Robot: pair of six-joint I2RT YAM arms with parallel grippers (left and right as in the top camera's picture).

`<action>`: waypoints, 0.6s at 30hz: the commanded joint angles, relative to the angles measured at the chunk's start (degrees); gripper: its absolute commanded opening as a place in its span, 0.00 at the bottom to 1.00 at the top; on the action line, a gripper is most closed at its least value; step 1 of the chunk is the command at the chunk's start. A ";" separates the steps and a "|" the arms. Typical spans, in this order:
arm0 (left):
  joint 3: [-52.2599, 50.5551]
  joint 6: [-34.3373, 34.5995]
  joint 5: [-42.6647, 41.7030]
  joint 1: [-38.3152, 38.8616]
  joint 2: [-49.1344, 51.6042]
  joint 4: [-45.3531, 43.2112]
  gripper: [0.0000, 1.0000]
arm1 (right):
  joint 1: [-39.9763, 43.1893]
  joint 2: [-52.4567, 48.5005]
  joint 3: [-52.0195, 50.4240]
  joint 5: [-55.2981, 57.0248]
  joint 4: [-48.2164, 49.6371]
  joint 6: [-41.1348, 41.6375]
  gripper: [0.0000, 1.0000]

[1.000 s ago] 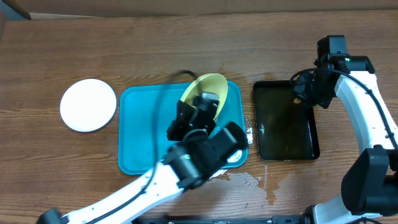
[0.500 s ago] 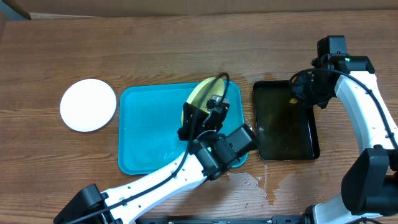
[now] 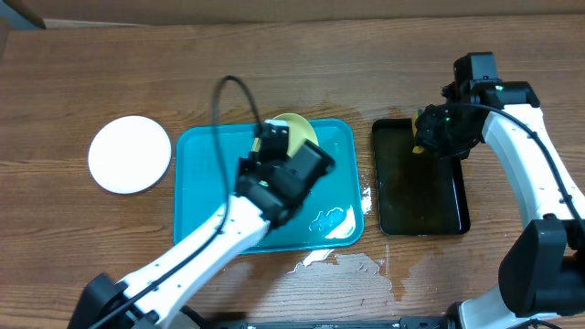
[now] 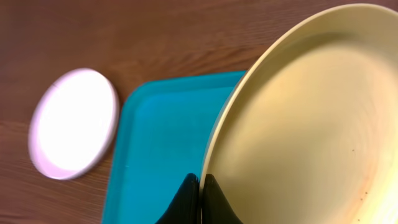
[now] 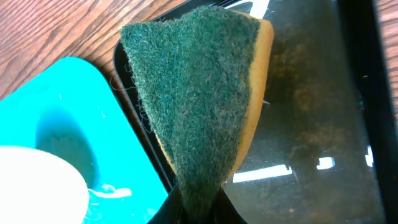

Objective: Clean dirty plates on tray and stack at the side

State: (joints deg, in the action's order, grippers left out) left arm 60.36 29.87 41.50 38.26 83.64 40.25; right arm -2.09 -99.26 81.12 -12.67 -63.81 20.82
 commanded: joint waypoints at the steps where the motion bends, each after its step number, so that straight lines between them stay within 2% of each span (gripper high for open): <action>1: 0.92 -1.31 -22.97 -7.13 -4.50 -1.40 0.04 | -1.84 1.51 0.59 -1.62 0.17 -1.57 0.04; 2: 0.92 -3.08 -28.92 -9.40 -4.68 -1.77 0.04 | -2.45 1.51 0.59 -2.75 0.15 -2.05 0.04; 4: 0.85 -3.69 -31.74 -11.85 -4.46 -1.46 0.04 | -3.63 1.51 0.59 -7.37 -0.02 -4.09 0.04; 8: 0.81 -3.72 -27.54 -13.09 -2.80 -2.01 0.04 | -6.95 1.51 0.59 -29.88 -0.83 -15.47 0.04; 11: 0.81 -3.76 -25.79 -12.46 -1.51 -3.58 0.04 | -9.44 1.51 0.57 -38.40 -1.51 -19.85 0.04; 18: 0.81 -3.80 -25.49 -12.26 -0.48 -9.66 0.04 | -19.06 1.49 0.57 -39.04 -1.31 -17.97 0.04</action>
State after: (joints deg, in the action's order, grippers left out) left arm 60.36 26.83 16.43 25.52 83.18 32.51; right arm -17.72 -99.26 81.12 -47.83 -65.43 3.22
